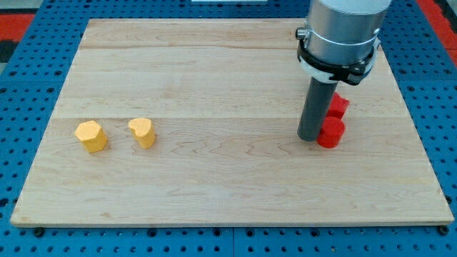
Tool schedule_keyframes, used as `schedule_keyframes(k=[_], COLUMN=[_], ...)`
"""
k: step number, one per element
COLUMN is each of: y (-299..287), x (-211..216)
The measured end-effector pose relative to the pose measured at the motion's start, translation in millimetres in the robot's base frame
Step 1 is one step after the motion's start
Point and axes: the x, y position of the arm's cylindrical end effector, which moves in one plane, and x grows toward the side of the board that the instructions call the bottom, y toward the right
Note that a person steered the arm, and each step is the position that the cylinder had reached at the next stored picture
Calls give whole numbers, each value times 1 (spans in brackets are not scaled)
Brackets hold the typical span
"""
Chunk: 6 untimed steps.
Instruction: Go away from the red circle
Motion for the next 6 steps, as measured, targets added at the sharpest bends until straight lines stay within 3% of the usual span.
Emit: schedule_keyframes(k=[1, 3, 5, 6], y=[2, -54, -227, -307], x=[0, 55, 95, 81])
